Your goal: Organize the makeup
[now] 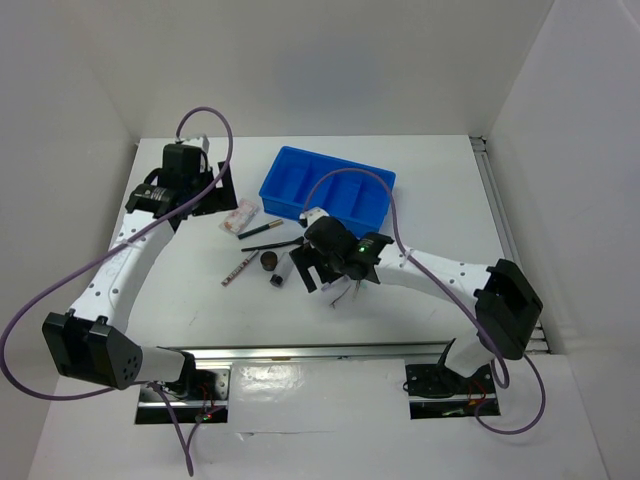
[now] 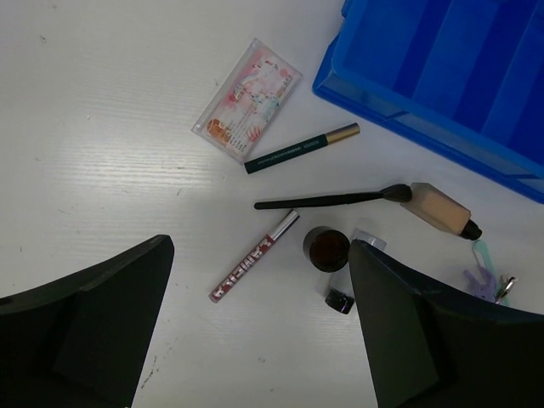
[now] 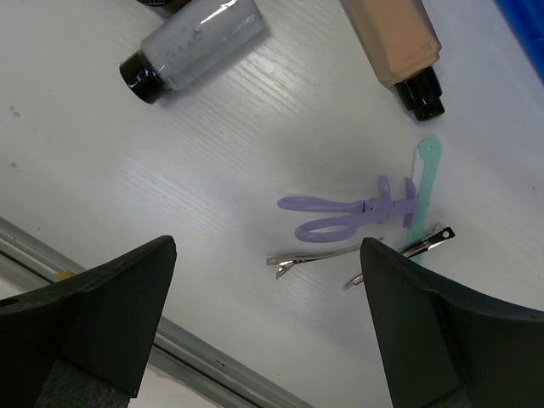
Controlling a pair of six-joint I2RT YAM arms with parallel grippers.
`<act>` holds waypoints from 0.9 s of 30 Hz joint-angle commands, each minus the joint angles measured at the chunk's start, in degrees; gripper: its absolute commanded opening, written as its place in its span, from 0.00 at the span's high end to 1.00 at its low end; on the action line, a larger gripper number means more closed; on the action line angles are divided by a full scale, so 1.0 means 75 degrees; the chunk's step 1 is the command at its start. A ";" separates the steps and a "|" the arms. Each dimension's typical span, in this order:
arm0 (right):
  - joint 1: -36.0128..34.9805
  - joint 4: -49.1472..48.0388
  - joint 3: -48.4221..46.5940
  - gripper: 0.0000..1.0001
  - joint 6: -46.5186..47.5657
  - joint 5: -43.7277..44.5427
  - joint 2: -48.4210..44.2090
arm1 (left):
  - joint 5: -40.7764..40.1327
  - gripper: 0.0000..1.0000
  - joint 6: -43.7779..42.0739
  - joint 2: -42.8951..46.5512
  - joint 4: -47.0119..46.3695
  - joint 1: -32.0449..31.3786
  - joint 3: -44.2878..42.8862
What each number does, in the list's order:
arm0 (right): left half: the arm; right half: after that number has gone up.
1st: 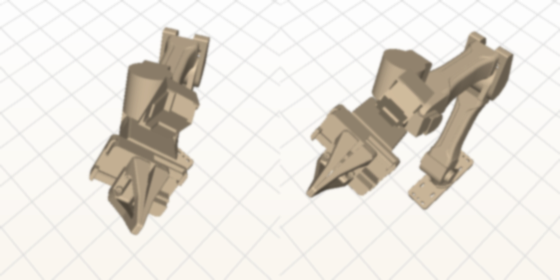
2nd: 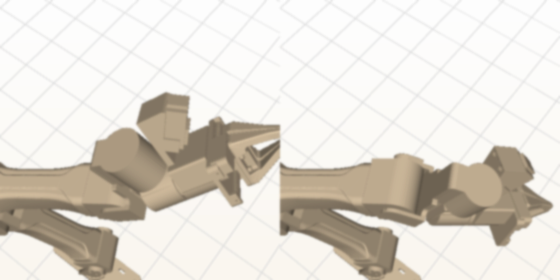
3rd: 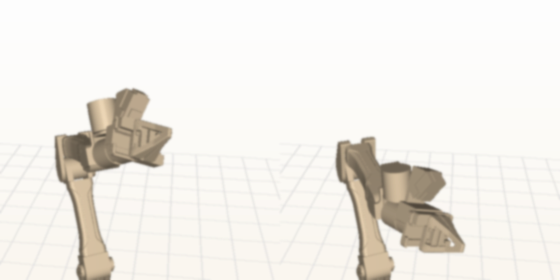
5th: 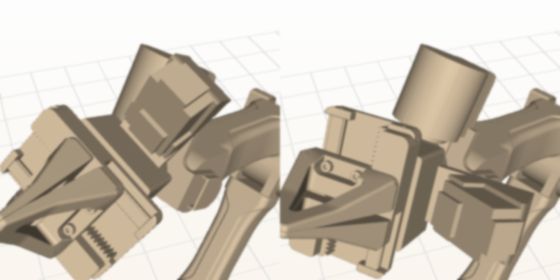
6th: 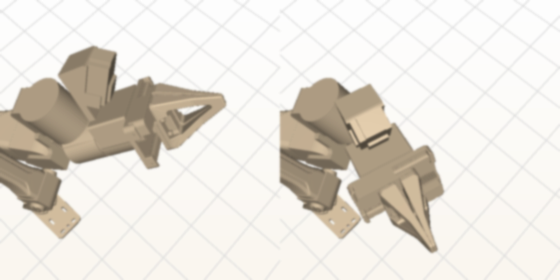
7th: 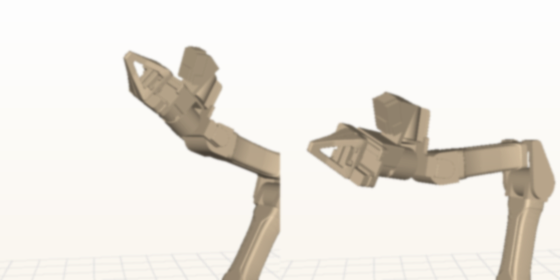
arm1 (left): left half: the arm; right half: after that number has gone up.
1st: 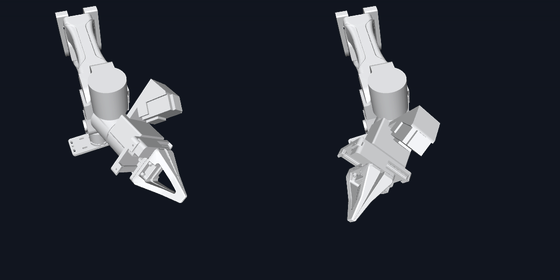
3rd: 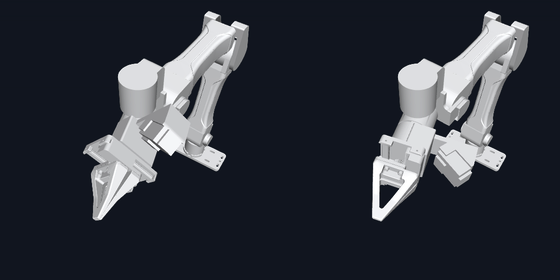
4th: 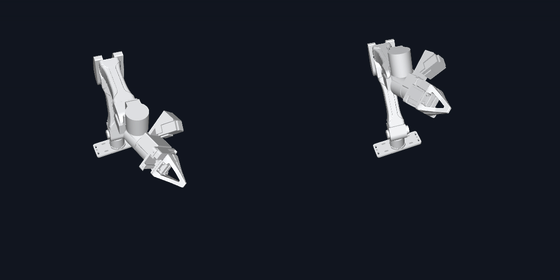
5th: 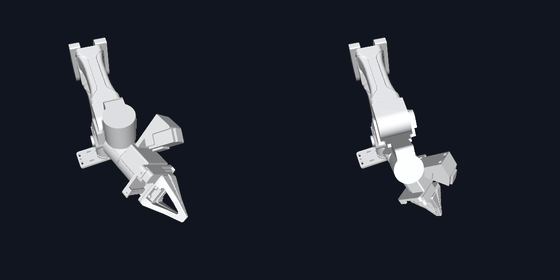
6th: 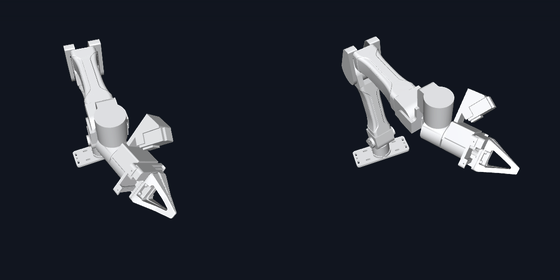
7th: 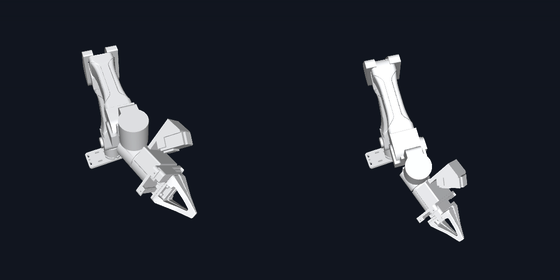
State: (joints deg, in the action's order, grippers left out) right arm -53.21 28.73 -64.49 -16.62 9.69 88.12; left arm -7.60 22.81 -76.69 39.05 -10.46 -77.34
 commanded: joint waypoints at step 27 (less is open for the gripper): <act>0.0005 0.4254 -0.2488 0.28 -0.6959 0.1531 0.1294 | 0.0192 0.02 -0.0135 0.0182 -0.0003 -0.0106 0.0234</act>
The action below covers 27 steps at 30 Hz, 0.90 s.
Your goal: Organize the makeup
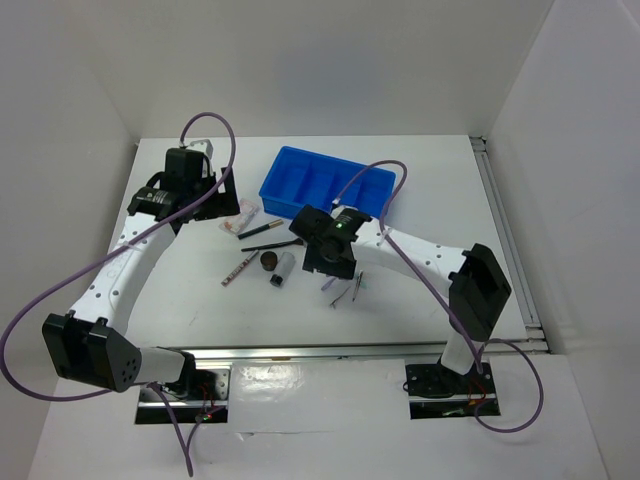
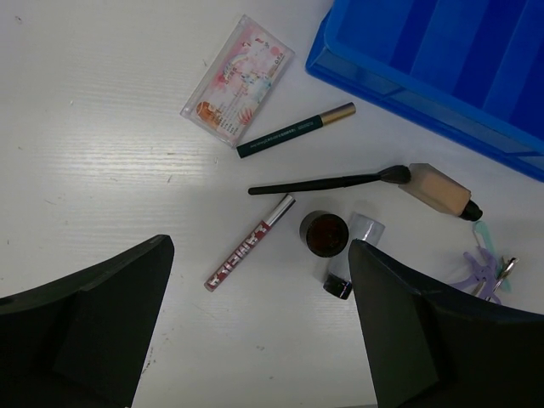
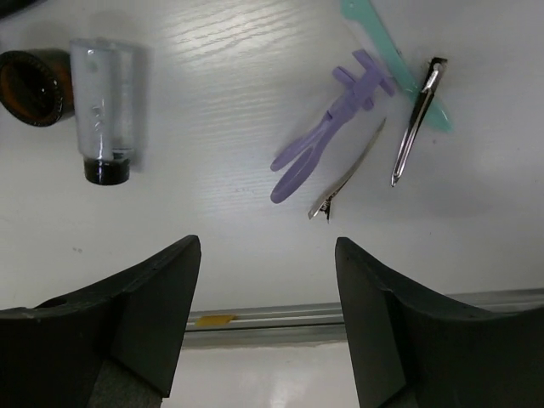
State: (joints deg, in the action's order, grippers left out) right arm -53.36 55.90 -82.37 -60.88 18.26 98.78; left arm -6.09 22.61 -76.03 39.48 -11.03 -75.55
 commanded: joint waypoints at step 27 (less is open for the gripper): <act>0.0611 -0.0820 0.0412 0.57 -0.0449 -0.0161 0.0528 | 0.0202 0.02 -0.0109 -0.0046 0.0021 -0.0030 -0.0228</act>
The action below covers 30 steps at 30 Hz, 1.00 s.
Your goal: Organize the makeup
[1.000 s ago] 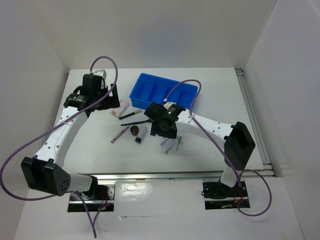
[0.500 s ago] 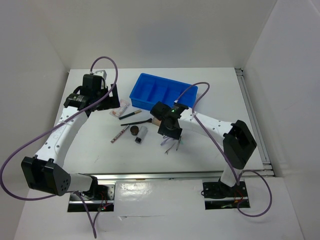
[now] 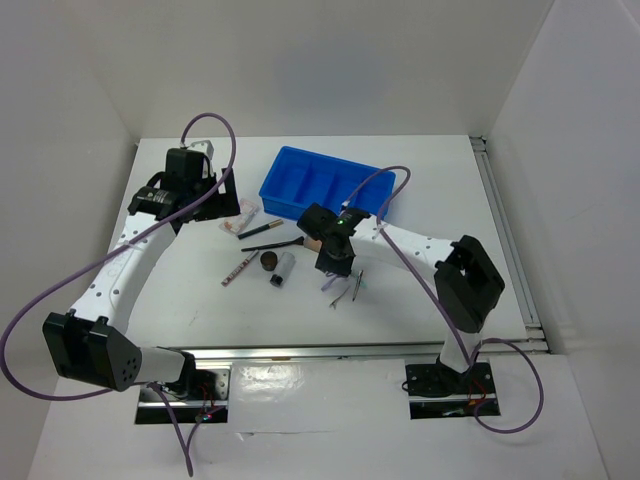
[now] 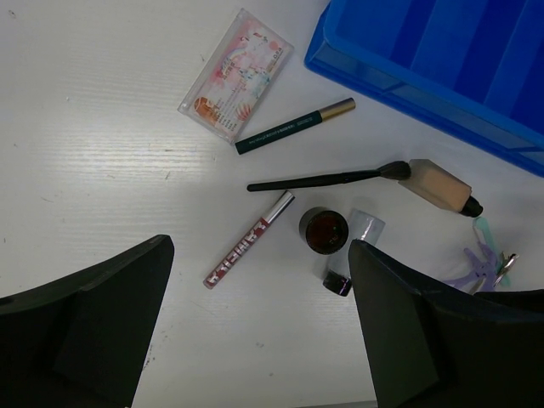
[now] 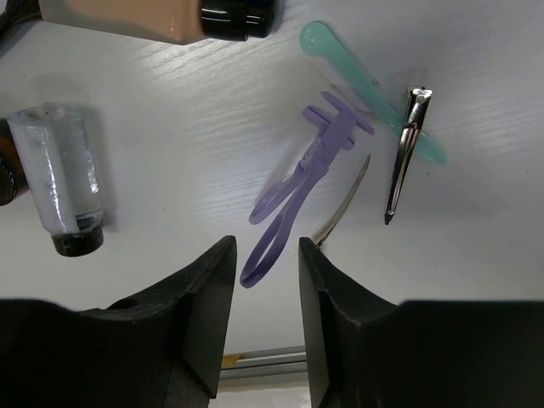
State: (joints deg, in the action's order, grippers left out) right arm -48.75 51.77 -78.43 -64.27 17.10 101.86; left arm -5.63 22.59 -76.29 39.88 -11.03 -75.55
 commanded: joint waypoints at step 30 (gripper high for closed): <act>-0.1035 0.0576 -0.1472 1.00 0.0843 0.1761 -0.1111 | 0.0773 0.02 -0.0246 -0.0011 0.0027 -0.0100 -0.0544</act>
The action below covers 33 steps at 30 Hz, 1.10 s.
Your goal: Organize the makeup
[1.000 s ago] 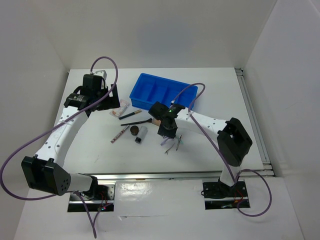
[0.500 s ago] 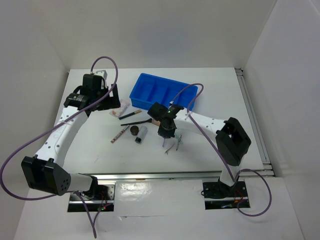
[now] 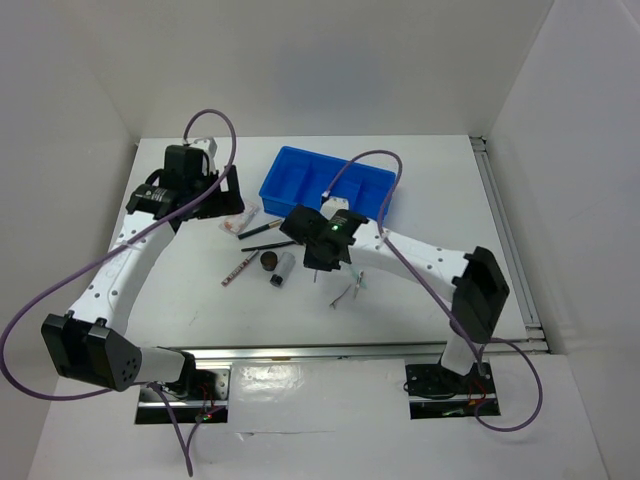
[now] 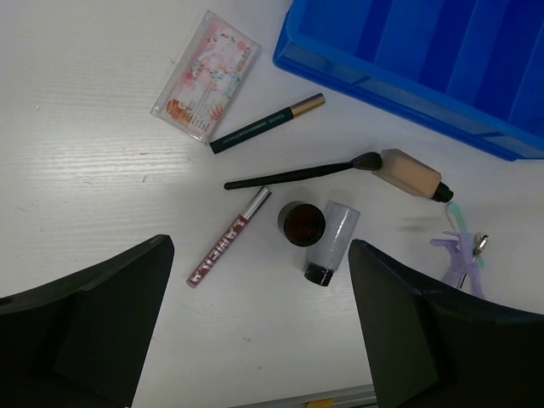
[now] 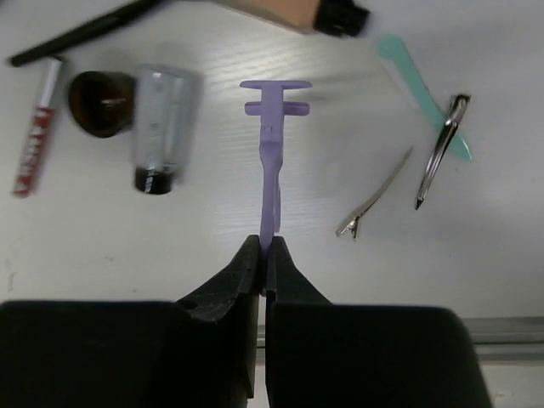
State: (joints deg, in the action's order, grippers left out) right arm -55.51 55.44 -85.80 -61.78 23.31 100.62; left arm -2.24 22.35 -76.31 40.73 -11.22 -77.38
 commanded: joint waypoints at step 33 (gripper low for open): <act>0.3897 -0.3091 -0.1720 0.79 0.4744 0.0759 0.1209 | 0.0393 0.00 -0.0051 -0.0664 0.0464 -0.0472 -0.0592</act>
State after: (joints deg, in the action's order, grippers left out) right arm -26.00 34.85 -95.18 -27.90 28.77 109.60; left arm 0.75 21.23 -80.44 44.16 -14.72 -79.33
